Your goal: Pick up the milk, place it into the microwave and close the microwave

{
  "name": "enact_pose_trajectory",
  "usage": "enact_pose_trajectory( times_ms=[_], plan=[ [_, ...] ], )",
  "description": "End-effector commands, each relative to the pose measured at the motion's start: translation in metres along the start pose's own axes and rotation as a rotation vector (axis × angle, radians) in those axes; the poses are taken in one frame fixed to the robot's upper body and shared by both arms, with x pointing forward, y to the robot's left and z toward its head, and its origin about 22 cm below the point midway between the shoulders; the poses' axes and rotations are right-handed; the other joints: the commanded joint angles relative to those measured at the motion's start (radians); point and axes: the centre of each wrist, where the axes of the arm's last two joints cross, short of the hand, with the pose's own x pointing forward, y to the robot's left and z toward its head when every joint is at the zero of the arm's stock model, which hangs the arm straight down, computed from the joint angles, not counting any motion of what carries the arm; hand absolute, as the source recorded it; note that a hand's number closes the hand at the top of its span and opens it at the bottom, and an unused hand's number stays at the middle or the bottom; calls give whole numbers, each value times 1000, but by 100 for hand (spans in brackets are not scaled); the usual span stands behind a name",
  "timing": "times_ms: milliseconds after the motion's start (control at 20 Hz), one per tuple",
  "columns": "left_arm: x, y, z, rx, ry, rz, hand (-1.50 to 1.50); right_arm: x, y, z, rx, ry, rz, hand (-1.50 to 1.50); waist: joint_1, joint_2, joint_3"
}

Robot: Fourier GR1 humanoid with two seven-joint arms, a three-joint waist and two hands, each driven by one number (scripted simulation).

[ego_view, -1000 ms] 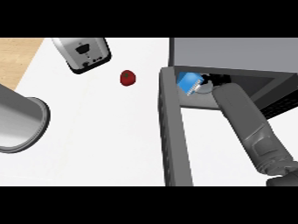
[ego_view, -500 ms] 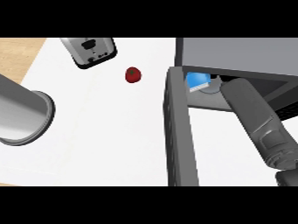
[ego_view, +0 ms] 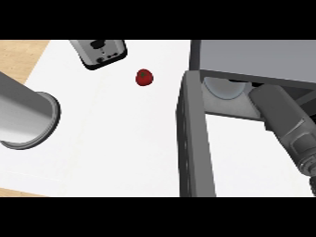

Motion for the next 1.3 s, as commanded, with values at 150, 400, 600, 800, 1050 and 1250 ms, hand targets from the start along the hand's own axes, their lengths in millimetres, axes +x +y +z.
enact_pose_trajectory(
  times_ms=[150, 400, 600, 800, 1050, 1250],
  plan=[
    [-5, 2, -13, 1, 9, -34, -150, 30, 7, -9, 26, -123, -53, -150, 0, 1, 3],
    [-14, 1, -14, -67, 31, -17, -150, 29, 5, -10, 95, -180, -127, -150, -3, -1, 3],
    [-14, -12, -16, -127, 19, 6, -150, 30, 9, -6, 140, -180, -188, -150, 0, -6, 4],
    [-25, -15, -15, -154, 37, 32, -150, 37, 4, -16, 174, -160, -336, -150, -17, -16, 1],
    [-26, -25, -19, -231, 38, 47, -150, 30, 10, -5, 196, -146, -505, -150, -41, -28, 2],
    [-31, -30, -24, -265, 23, 85, -150, 37, 28, 14, 210, -120, -636, -150, -46, -31, 1]
  ],
)
